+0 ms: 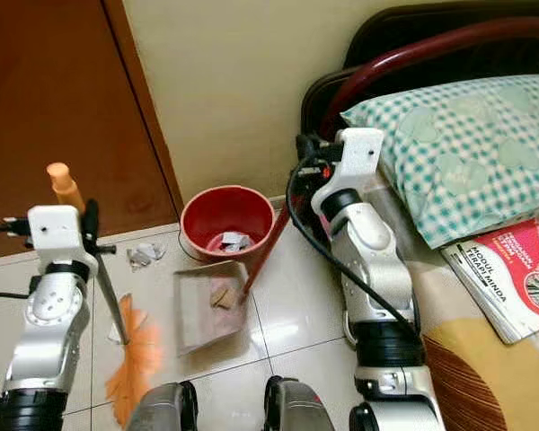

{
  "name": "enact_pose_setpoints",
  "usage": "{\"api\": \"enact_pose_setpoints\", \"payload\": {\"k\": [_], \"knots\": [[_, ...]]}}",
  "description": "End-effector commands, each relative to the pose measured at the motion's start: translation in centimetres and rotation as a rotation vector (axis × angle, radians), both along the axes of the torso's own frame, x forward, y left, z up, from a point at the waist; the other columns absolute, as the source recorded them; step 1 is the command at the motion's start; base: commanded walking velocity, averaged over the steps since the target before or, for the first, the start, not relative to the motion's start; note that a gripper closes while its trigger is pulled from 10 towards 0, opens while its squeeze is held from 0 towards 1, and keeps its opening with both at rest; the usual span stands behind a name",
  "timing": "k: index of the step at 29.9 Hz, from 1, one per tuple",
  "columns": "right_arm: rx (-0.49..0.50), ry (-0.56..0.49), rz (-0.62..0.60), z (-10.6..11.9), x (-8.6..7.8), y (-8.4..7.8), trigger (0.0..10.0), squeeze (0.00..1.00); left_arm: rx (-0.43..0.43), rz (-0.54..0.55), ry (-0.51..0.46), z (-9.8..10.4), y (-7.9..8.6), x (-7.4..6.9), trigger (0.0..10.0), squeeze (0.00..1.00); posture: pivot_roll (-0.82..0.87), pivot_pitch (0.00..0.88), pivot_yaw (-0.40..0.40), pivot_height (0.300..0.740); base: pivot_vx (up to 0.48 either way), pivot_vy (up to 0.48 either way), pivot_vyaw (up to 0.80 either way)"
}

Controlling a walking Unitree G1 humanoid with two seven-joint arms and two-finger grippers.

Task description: Sweep floor

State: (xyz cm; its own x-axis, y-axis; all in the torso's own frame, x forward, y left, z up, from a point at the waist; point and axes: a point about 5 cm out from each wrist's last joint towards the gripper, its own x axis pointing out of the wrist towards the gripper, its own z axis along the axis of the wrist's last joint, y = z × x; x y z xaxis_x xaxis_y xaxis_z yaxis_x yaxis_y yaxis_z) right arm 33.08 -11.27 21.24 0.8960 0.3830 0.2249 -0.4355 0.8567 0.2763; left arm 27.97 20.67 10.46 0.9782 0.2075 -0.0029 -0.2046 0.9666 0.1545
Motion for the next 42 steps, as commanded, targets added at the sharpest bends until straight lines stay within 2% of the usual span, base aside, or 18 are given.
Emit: {"api": "enact_pose_setpoints", "payload": {"k": [1, 6, 9, 11, 12, 13, 16, 22, 24, 26, 27, 30, 32, 35, 42], "knots": [[0.073, -0.054, 0.058, 2.0, -0.4, 0.5, 10.0, 0.0, -0.013, -0.003, 0.059, -1.4, -0.3, -0.4, 10.0, 0.0, 0.0, 0.114, -0.048, 0.74, 0.0, 0.0, 0.0], [0.114, -0.083, 0.112, 4.2, -0.3, 1.1, 10.0, 0.0, -0.018, -0.013, 0.056, -1.5, -0.7, -0.3, 10.0, 0.0, 0.0, 0.115, -0.05, 0.74, 0.0, 0.0, 0.0], [0.126, -0.165, 0.079, 7.0, 0.1, 0.7, 10.0, 0.0, -0.026, -0.021, 0.051, -1.4, -0.9, 0.0, 10.0, 0.0, -0.01, 0.115, -0.049, 0.74, 0.0, 0.0, 0.0], [0.123, -0.182, 0.065, 7.3, 0.2, 0.5, 10.0, 0.0, -0.026, -0.022, 0.05, -1.4, -1.0, 0.0, 10.0, 0.0, -0.01, 0.115, -0.049, 0.74, 0.0, 0.0, 0.0], [0.094, -0.259, 0.013, 8.8, 0.3, -0.1, 10.0, 0.0, -0.028, -0.025, 0.047, -1.4, -1.1, 0.1, 10.0, 0.0, -0.01, 0.115, -0.049, 0.74, 0.0, 0.0, 0.0], [0.094, -0.259, 0.013, 8.8, 0.3, -0.1, 10.0, 0.0, -0.028, -0.025, 0.047, -1.4, -1.1, 0.1, 10.0, 0.0, -0.01, 0.115, -0.049, 0.74, 0.0, 0.0, 0.0], [-0.043, -0.427, -0.098, 11.5, 0.3, -1.3, 10.0, 0.0, -0.031, -0.032, 0.048, -1.5, -1.2, 0.2, 10.0, 0.0, -0.01, 0.115, -0.048, 0.74, 0.0, 0.0, 0.0], [-0.199, -0.557, -0.188, 12.8, 0.6, -1.5, 10.0, 0.0, -0.041, -0.046, 0.053, -1.7, -1.7, 0.2, 10.0, 0.0, -0.01, 0.115, -0.048, 0.74, 0.0, 0.0, 0.0], [-0.232, -0.585, -0.194, 12.7, 0.6, -1.1, 10.0, 0.0, -0.043, -0.052, 0.052, -1.7, -1.9, 0.3, 10.0, 0.0, -0.01, 0.115, -0.048, 0.74, 0.0, 0.0, 0.0], [-0.334, -0.643, -0.179, 12.1, 0.6, 0.2, 10.0, 0.0, -0.045, -0.055, 0.051, -1.7, -2.0, 0.3, 10.0, 0.0, -0.01, 0.115, -0.048, 0.74, 0.0, 0.0, 0.0], [-0.355, -0.649, -0.156, 11.6, 0.5, 0.7, 10.0, 0.0, -0.045, -0.056, 0.051, -1.7, -2.0, 0.3, 10.0, 0.0, -0.01, 0.115, -0.05, 0.74, 0.0, 0.0, 0.0], [-0.43, -0.64, -0.08, 8.6, 0.3, 2.3, 10.0, 0.0, -0.044, -0.056, 0.053, -1.7, -1.9, 0.3, 10.0, 0.0, -0.01, 0.115, -0.051, 0.74, 0.0, 0.0, 0.0], [-0.462, -0.642, -0.06, 7.5, 0.1, 2.8, 10.0, 0.0, -0.045, -0.055, 0.055, -1.8, -1.9, 0.3, 10.0, 0.0, 0.0, 0.116, -0.055, 0.74, 0.0, 0.0, 0.0], [-0.562, -0.675, 0.033, 4.7, -1.1, 4.5, 10.0, 0.0, -0.048, -0.058, 0.059, -1.8, -2.1, 0.2, 10.0, 0.0, 0.0, 0.116, -0.055, 0.74, 0.0, 0.0, 0.0], [-0.642, -0.743, 0.152, 3.3, -2.3, 5.8, 10.0, 0.0, -0.051, -0.076, 0.065, -2.0, -2.6, 0.3, 10.0, 0.0, -0.01, 0.117, -0.052, 0.74, 0.0, 0.0, 0.0]]}}
